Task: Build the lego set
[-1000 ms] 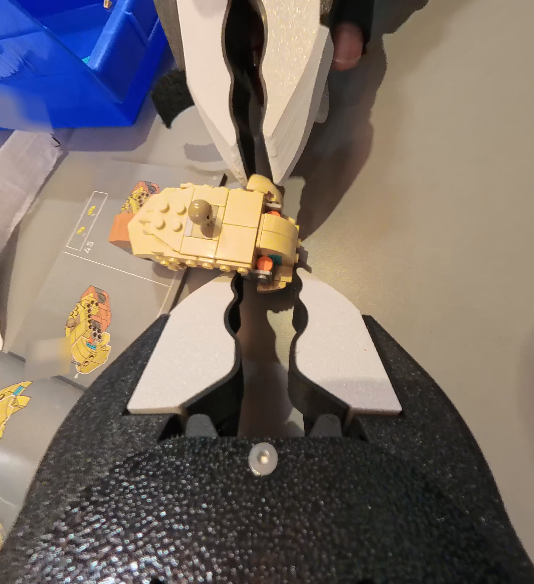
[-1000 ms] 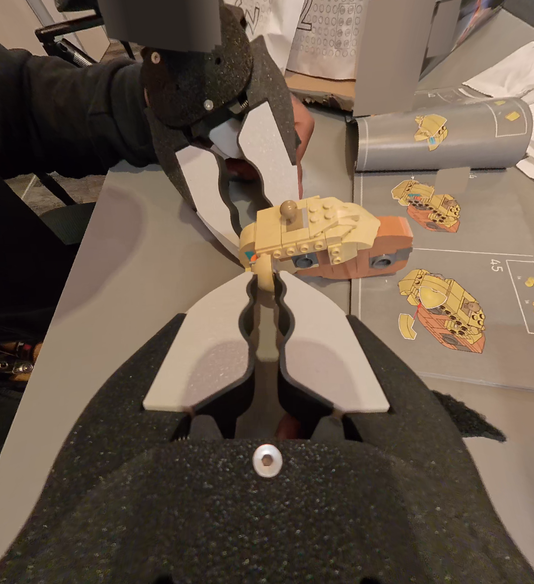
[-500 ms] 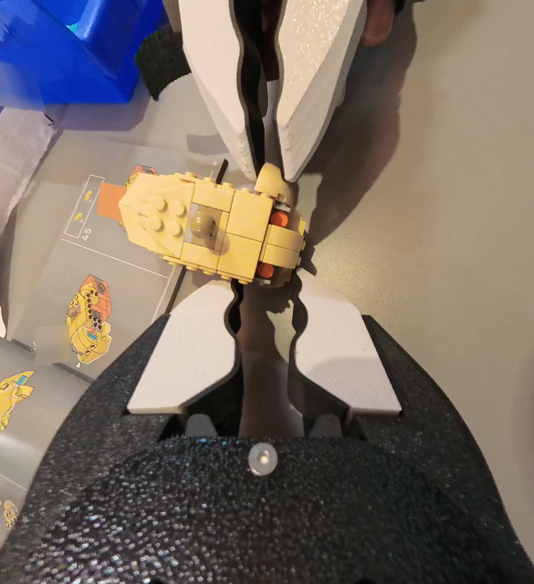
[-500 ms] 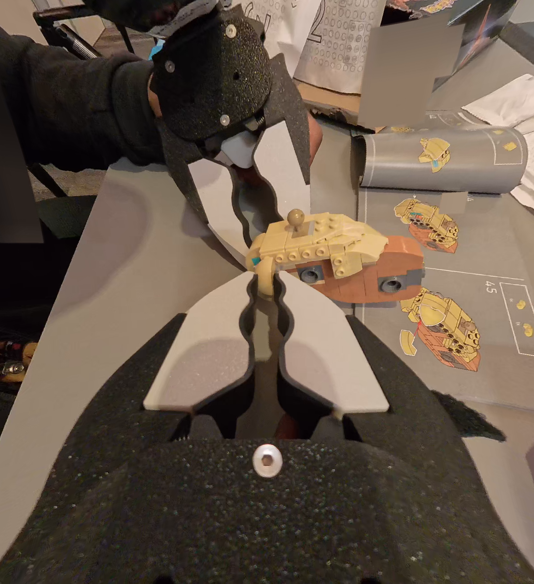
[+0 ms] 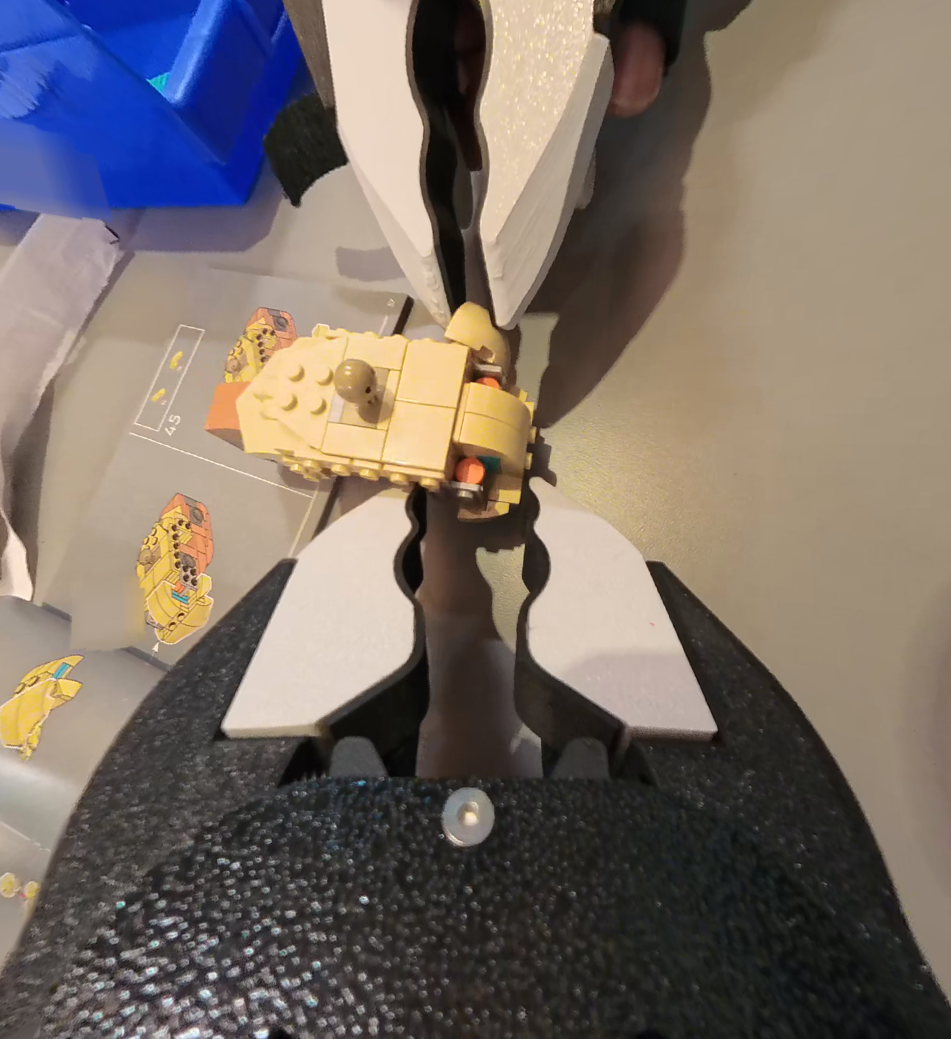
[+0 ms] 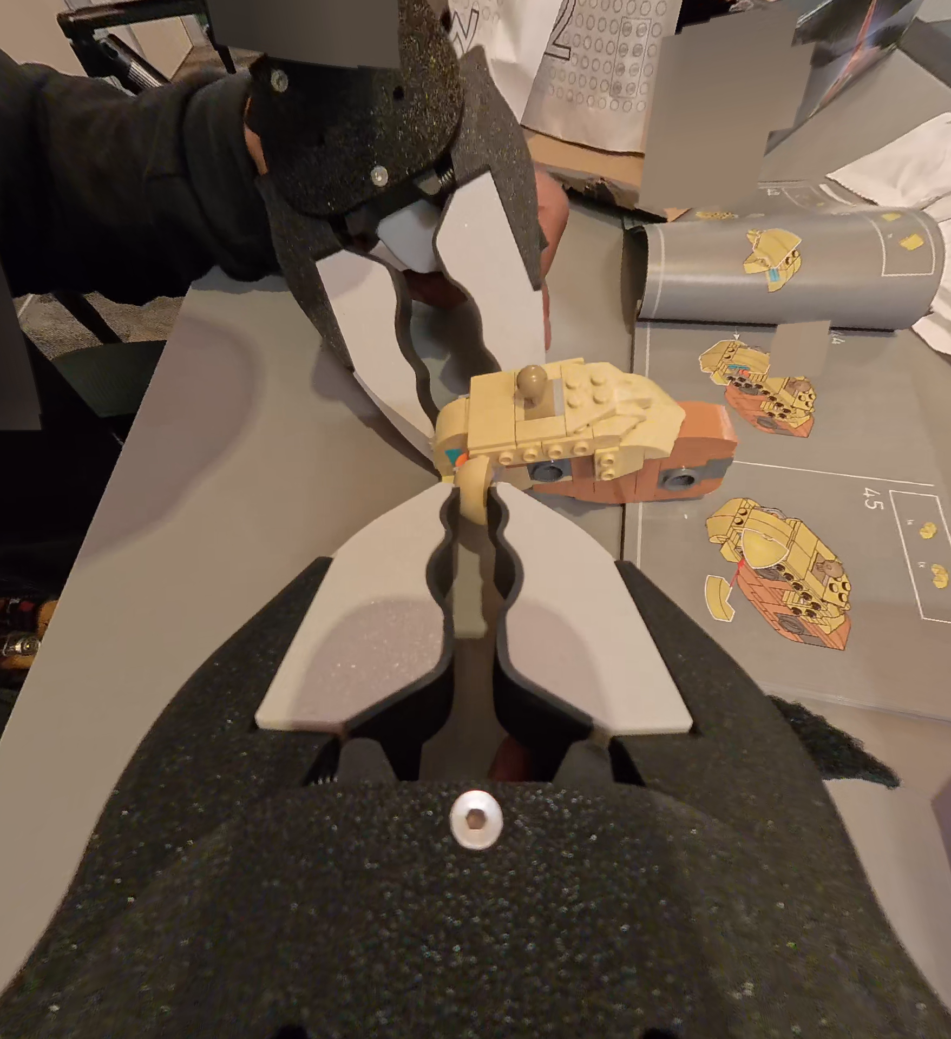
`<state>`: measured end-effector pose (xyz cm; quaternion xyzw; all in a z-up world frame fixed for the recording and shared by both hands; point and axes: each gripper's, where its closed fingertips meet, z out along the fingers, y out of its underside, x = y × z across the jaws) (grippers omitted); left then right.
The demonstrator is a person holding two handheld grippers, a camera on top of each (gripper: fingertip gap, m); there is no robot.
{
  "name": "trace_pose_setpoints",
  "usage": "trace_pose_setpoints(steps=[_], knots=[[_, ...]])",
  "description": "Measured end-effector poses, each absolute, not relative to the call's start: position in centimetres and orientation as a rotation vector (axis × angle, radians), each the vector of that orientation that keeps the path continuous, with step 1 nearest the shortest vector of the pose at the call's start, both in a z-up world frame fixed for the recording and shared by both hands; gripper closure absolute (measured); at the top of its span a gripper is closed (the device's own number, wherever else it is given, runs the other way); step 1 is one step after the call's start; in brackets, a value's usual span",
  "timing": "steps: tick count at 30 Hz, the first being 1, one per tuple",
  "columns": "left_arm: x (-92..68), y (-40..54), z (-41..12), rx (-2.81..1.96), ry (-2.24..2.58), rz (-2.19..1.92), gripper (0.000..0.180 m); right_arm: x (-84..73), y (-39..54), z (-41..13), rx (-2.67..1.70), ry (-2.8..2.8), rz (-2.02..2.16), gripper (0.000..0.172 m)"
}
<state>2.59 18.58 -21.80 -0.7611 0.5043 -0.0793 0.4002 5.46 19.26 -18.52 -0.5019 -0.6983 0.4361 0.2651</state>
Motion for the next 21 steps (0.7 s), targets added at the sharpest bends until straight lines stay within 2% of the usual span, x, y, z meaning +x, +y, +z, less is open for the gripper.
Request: trace_pose_setpoints(steps=[21], knots=[[2.83, 18.99, -21.60, -1.829, 1.283, -0.142, 0.149, 5.41, 19.34, -18.55, -1.379, -1.893, 1.267, 0.163]])
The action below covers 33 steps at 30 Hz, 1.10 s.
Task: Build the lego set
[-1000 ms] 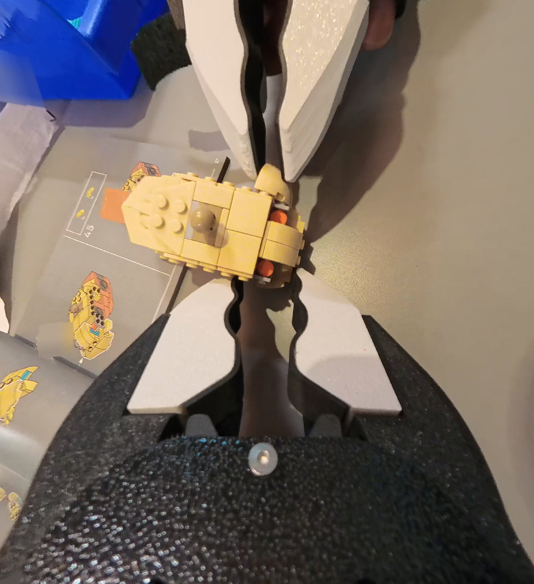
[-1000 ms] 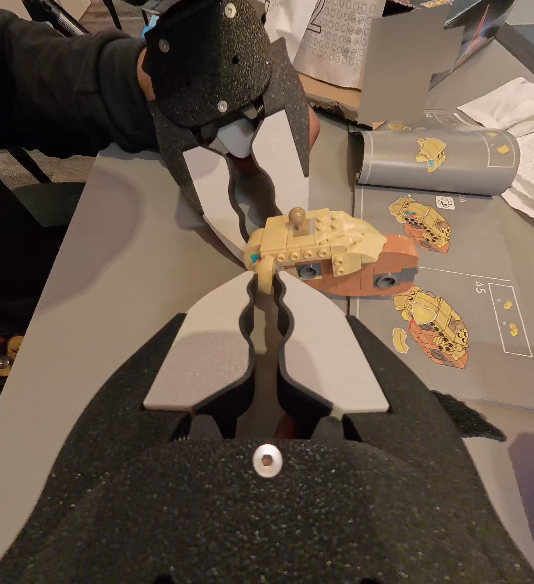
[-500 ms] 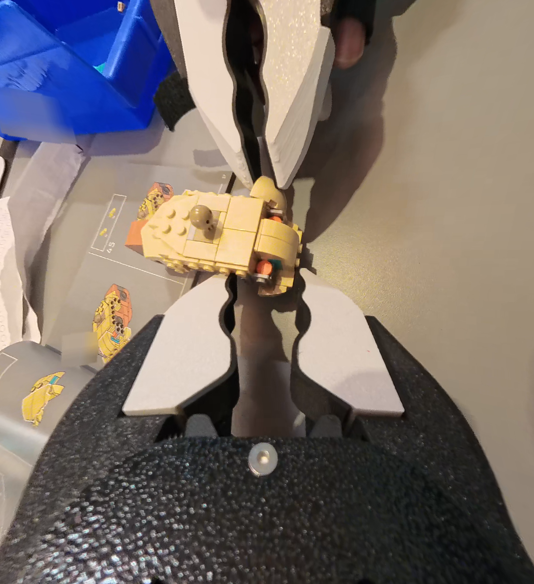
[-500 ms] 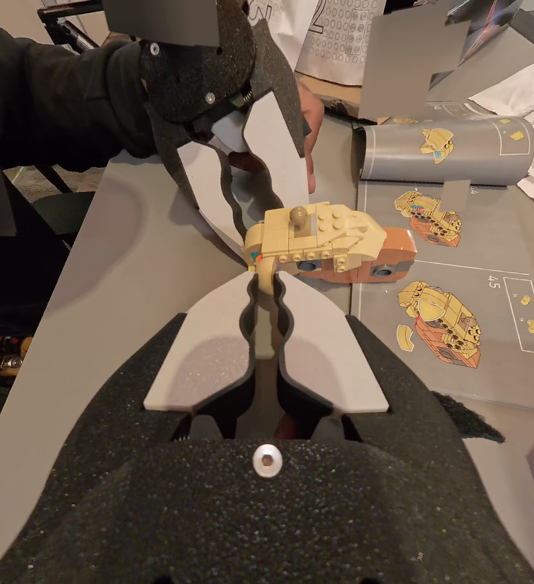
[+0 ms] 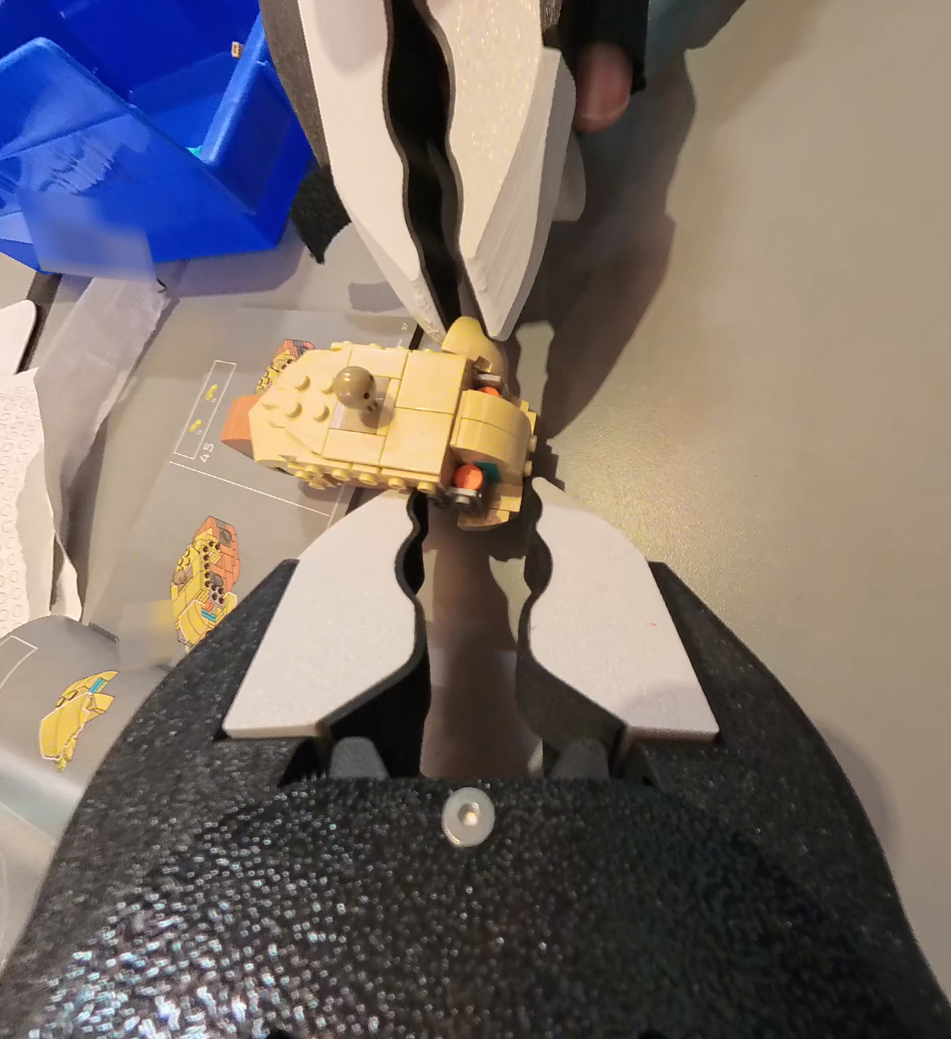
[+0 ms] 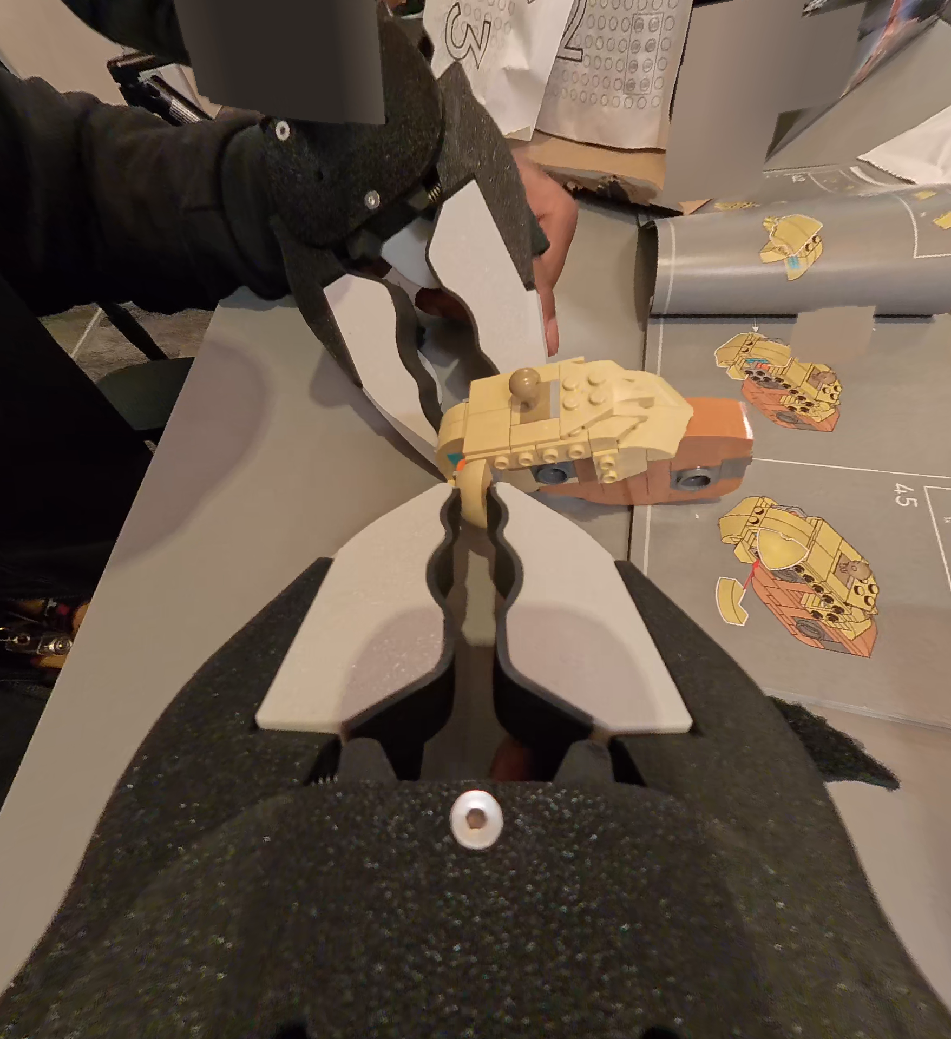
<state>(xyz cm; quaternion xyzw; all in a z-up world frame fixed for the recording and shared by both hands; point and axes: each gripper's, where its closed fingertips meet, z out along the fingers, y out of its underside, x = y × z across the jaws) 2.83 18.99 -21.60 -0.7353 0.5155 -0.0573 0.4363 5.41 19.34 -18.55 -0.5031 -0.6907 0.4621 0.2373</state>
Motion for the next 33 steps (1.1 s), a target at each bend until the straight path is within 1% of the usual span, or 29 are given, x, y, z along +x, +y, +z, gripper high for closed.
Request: trace_pose_setpoints(steps=[33], knots=[[2.83, 19.07, -21.67, -1.857, 1.244, -0.210, 0.150, 5.16, 19.52, -18.51, -1.453, -1.890, 1.414, 0.163]])
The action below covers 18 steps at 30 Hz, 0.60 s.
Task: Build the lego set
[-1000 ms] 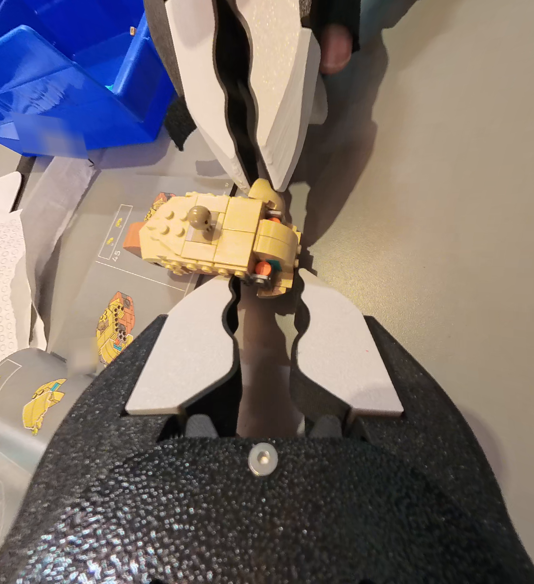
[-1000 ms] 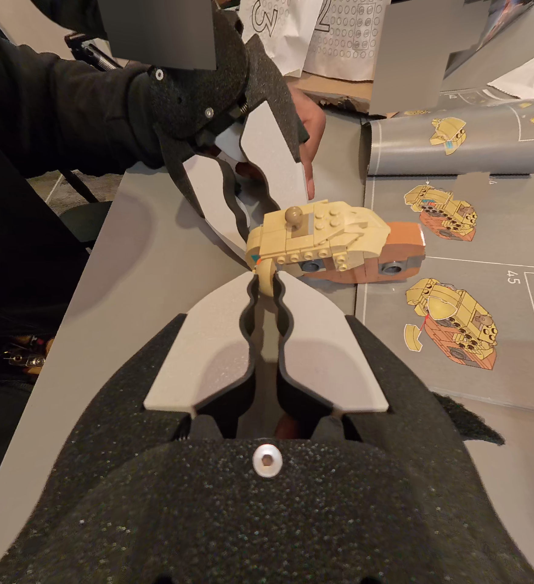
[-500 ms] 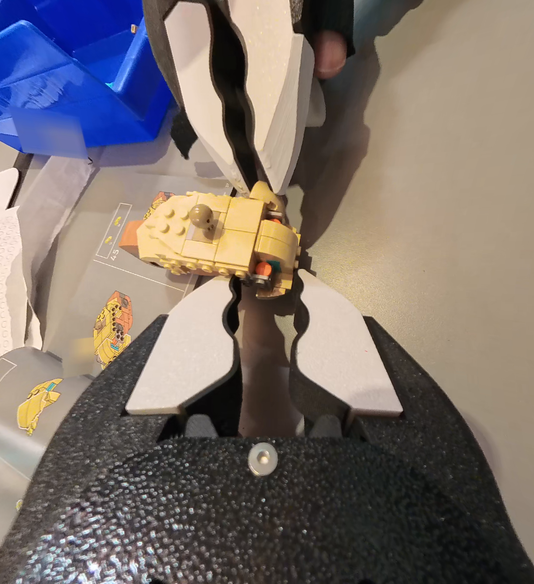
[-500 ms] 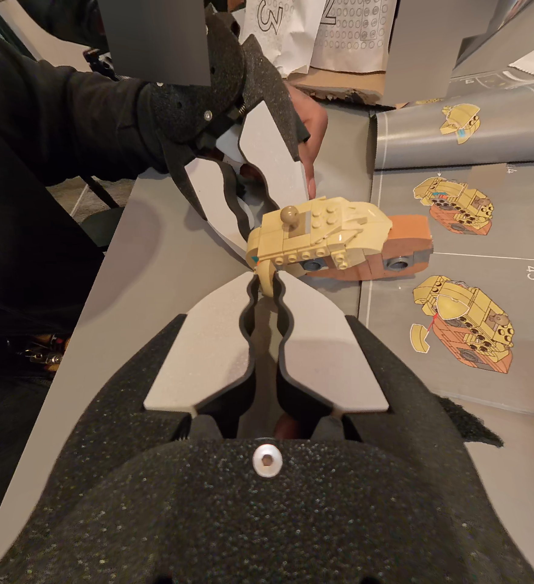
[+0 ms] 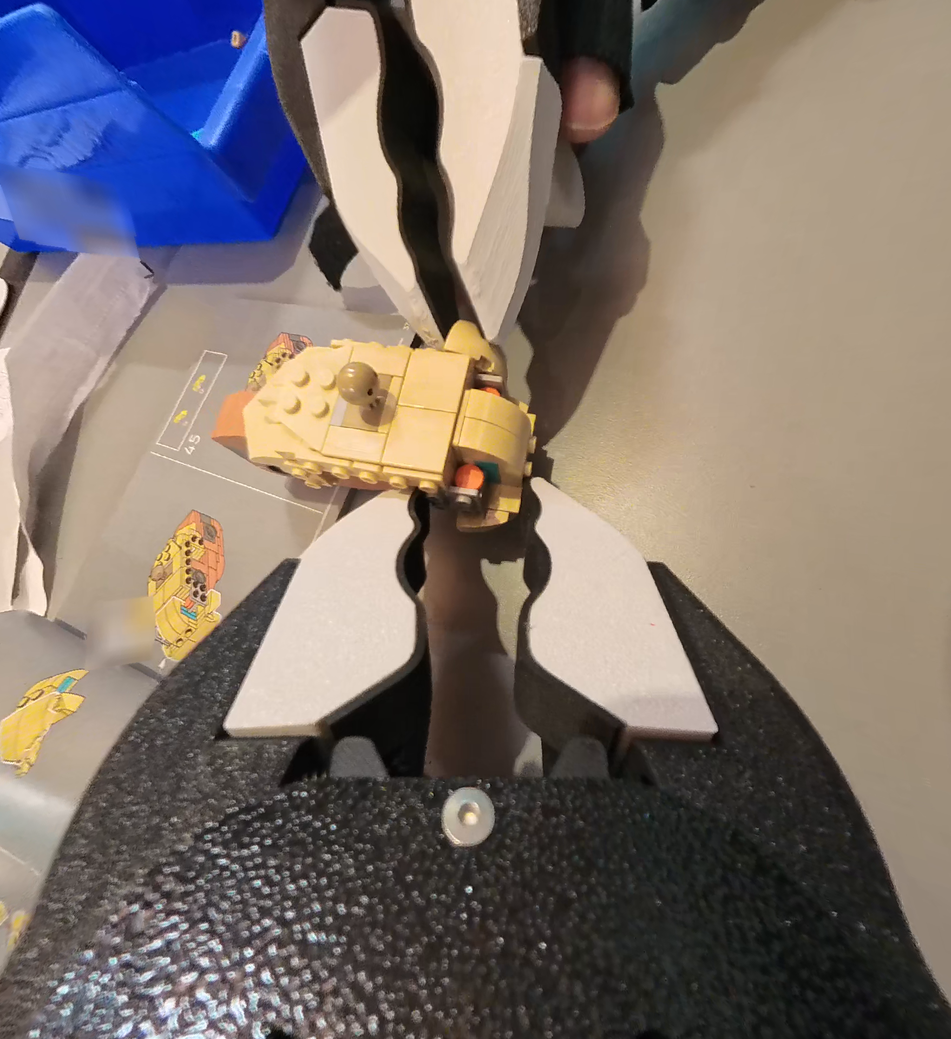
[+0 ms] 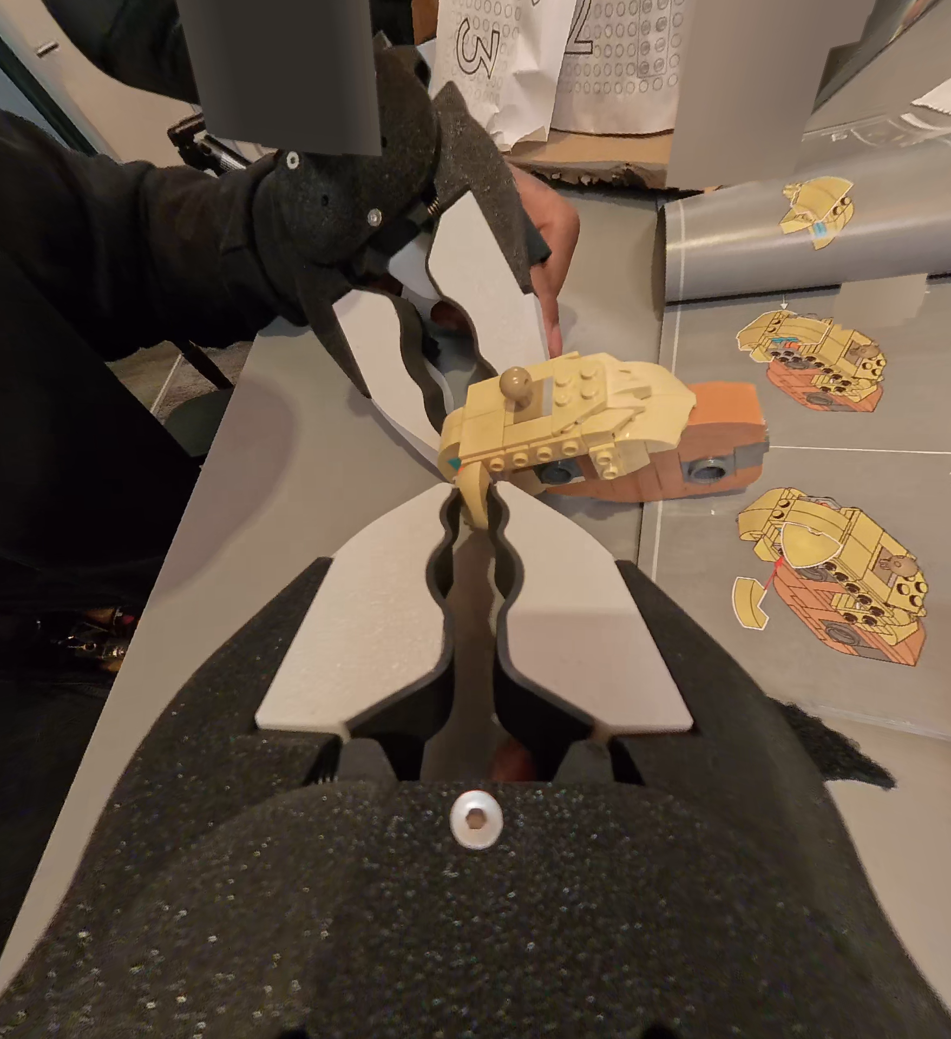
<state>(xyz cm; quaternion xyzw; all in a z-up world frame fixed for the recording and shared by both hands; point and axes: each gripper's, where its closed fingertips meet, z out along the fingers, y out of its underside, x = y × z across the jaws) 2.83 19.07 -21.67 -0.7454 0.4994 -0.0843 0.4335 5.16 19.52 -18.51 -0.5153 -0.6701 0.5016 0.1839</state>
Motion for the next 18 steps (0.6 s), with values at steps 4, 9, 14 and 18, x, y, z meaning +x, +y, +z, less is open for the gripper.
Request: trace_pose_setpoints(steps=[4, 9, 14, 18], knots=[[2.89, 19.06, -21.69, -1.860, 1.240, -0.224, 0.150, 5.24, 19.58, -18.55, -1.472, -1.885, 1.427, 0.161], [2.90, 19.06, -21.72, -1.866, 1.236, -0.235, 0.150, 5.53, 19.36, -18.54, -1.459, -1.898, 1.431, 0.148], [2.85, 19.05, -21.74, -1.873, 1.231, -0.242, 0.150, 6.03, 19.71, -17.98, -1.427, -1.855, 1.431, 0.148], [2.84, 19.07, -21.74, -1.876, 1.229, -0.244, 0.150, 5.71, 19.71, -18.28, -1.408, -1.864, 1.348, 0.157]])
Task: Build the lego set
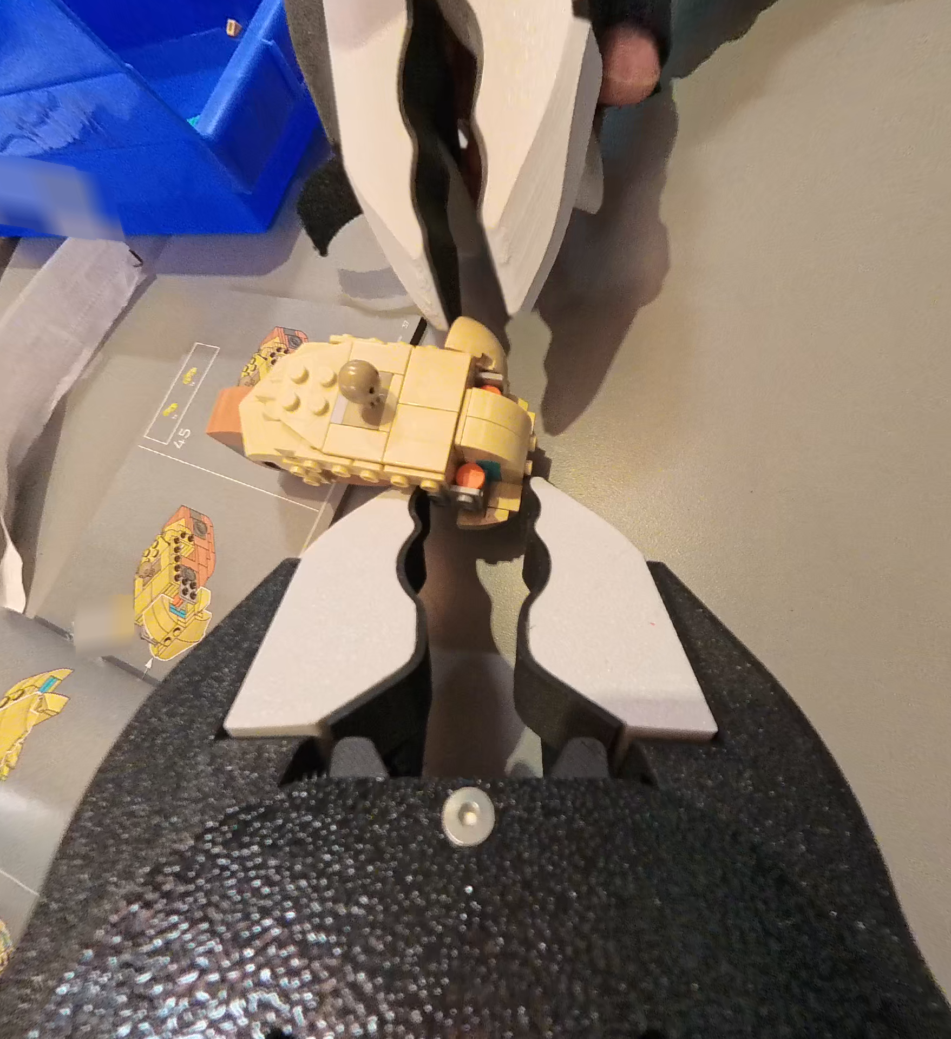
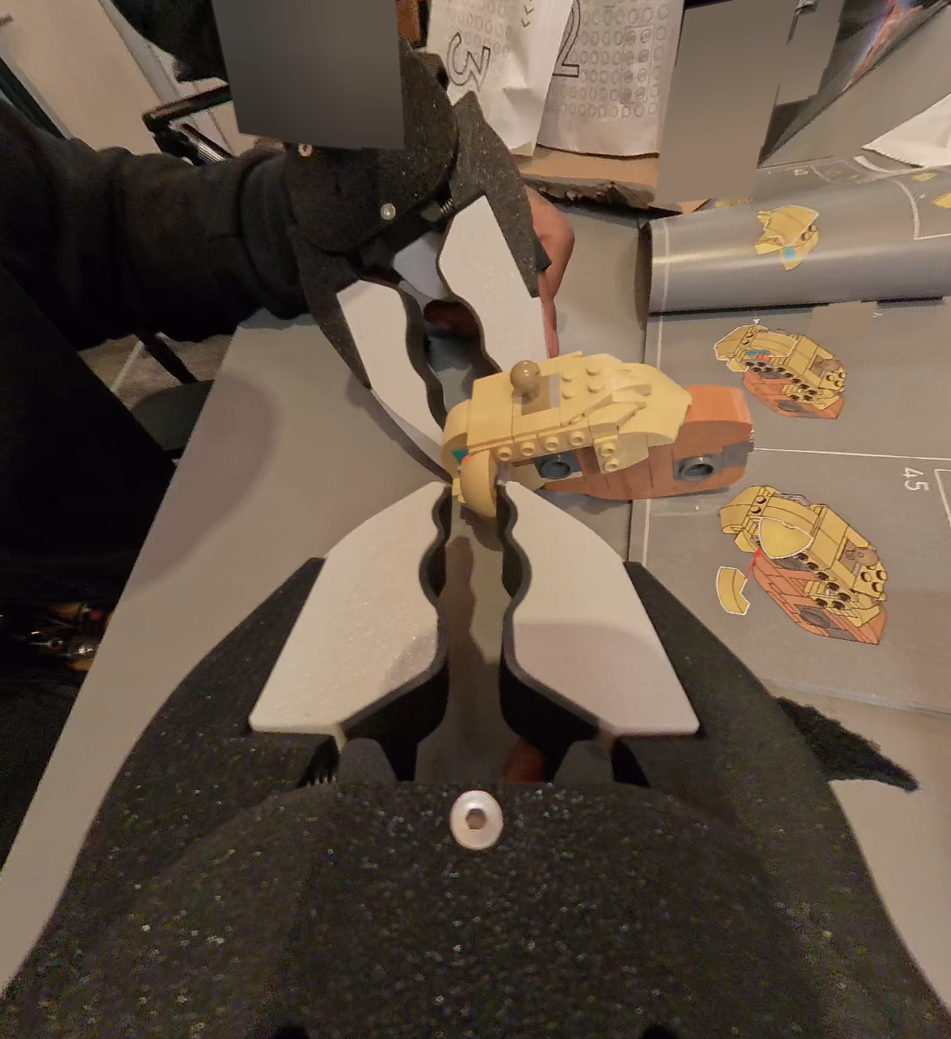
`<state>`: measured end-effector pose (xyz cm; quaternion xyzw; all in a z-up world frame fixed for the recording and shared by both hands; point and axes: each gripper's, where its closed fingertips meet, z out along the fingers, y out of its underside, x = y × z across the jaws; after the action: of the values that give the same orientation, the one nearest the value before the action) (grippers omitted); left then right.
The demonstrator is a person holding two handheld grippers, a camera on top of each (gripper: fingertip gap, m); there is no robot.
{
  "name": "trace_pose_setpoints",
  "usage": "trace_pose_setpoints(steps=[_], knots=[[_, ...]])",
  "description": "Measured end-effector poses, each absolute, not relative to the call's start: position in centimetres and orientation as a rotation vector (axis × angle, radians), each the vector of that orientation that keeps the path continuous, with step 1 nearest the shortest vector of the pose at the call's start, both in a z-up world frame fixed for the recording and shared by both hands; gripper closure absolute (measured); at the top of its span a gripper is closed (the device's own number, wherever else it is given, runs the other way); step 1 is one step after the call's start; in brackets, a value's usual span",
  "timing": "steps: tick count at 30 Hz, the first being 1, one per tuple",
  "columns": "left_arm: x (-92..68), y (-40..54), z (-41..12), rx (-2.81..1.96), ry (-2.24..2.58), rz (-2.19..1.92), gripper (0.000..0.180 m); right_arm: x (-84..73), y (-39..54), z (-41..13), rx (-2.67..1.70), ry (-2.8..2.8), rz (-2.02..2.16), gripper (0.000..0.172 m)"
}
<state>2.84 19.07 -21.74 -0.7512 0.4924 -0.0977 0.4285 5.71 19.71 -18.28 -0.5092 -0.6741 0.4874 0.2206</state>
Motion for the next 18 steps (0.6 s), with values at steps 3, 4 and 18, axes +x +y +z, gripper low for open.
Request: trace_pose_setpoints(steps=[3, 4, 18], knots=[[2.85, 19.07, -21.74, -1.876, 1.229, -0.245, 0.150, 5.47, 19.95, -18.46, -1.407, -1.855, 1.286, 0.163], [2.85, 19.06, -21.75, -1.877, 1.229, -0.245, 0.150, 5.47, 19.97, -18.47, -1.407, -1.854, 1.281, 0.163], [2.87, 19.14, -21.73, -1.884, 1.219, -0.237, 0.151, 5.18, 20.11, -18.54, -1.418, -1.837, 1.258, 0.163]])
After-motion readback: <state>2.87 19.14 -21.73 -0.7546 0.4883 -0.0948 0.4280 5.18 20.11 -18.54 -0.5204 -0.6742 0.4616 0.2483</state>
